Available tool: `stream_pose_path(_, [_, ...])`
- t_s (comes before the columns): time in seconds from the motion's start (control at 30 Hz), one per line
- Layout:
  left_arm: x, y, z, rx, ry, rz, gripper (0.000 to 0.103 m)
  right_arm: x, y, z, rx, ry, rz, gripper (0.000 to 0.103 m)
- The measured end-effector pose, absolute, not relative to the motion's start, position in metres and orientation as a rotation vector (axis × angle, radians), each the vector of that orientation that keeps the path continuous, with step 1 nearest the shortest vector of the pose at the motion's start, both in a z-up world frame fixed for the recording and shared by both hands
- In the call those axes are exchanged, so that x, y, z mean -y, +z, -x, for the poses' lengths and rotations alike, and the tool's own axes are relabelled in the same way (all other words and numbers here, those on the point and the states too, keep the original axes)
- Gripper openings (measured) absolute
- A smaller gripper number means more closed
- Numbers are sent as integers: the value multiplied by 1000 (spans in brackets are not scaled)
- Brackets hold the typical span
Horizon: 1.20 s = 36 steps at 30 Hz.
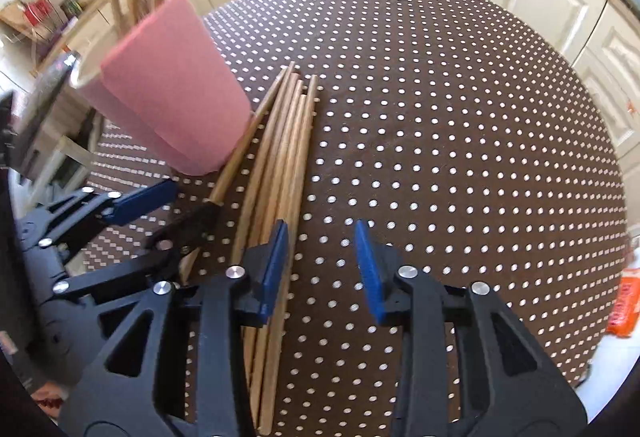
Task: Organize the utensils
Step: 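Lower both open grippers onto single chopsticks beside the pink cup, then close the left gripper on a chopstick while the right gripper grasps another, then lift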
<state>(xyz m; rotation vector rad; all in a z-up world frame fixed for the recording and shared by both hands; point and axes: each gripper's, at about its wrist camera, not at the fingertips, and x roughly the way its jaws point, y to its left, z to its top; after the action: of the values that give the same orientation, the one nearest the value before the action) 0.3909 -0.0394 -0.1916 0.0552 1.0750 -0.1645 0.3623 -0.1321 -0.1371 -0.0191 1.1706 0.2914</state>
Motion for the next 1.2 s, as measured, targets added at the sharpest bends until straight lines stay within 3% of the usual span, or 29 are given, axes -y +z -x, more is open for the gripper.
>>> stream_pose_path(0.8, [9, -190, -384, -1072, -203, 22, 38, 107, -145, -381, -1237, 282, 84, 31])
stream_pose_path(1.03, [10, -187, -379, -1077, -221, -19, 38, 87, -149, -377, -1254, 278, 232, 29])
stream_pose_path(1.1, [10, -186, -379, -1078, -217, -14, 38, 86, -149, -380, -1253, 283, 219, 24])
stream_pose_path(1.13, [11, -185, -380, -1080, -218, -14, 38, 86, -150, -379, -1252, 279, 218, 13])
stream_pose_path(1.2, [17, -183, -383, -1085, -225, -17, 38, 89, -150, -378, -1254, 283, 211, 11])
